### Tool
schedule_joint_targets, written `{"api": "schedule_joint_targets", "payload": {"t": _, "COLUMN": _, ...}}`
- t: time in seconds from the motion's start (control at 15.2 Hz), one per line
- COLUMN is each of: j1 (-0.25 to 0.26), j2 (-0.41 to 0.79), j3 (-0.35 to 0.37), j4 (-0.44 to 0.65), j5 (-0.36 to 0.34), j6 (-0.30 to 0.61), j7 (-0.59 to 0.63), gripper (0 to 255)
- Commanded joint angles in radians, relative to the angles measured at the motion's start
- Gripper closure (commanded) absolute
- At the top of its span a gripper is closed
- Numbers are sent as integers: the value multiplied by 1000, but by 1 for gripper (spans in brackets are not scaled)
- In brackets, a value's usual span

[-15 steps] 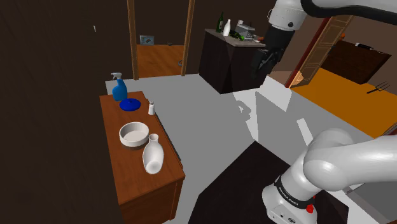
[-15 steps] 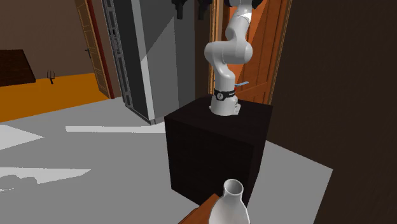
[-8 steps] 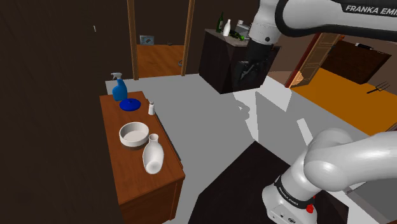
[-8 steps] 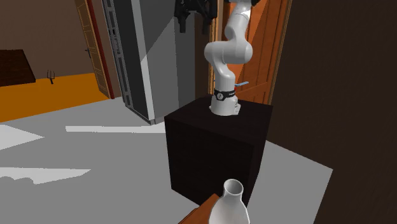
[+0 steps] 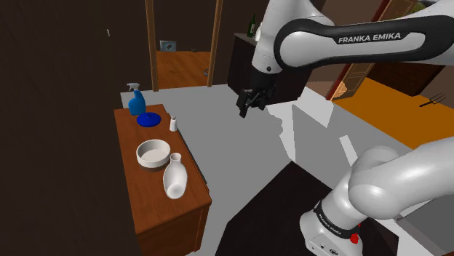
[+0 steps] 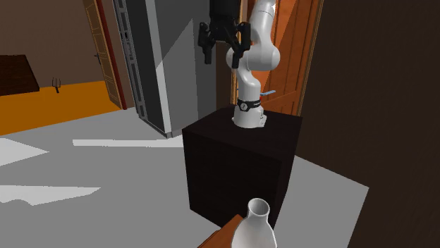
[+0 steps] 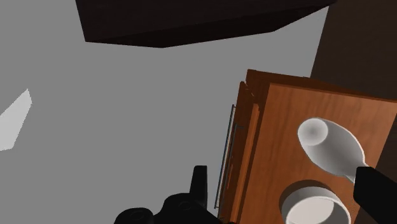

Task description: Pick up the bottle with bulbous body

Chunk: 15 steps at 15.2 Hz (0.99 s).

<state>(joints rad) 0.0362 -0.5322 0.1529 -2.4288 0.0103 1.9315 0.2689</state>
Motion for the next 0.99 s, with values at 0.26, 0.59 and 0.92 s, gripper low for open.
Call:
{"api": "schedule_joint_targets", "payload": {"t": 0.26, "j1": 13, "j2": 196, "j3": 66, "j4": 25, "j5": 6, "j6": 175, "j7": 86, "gripper": 0}}
{"api": "schedule_joint_targets", "payload": {"t": 0.59, "j1": 20, "j2": 374, "j3": 115, "j4": 80, "j5": -21, "j6": 297, "j7": 166, "gripper": 0}}
{"api": "schedule_joint_targets", "payload": {"t": 0.92, "j1": 34, "j2": 564, "j3": 148, "j4": 169, "j5": -82, "j6": 393, "j7": 258, "gripper": 0}}
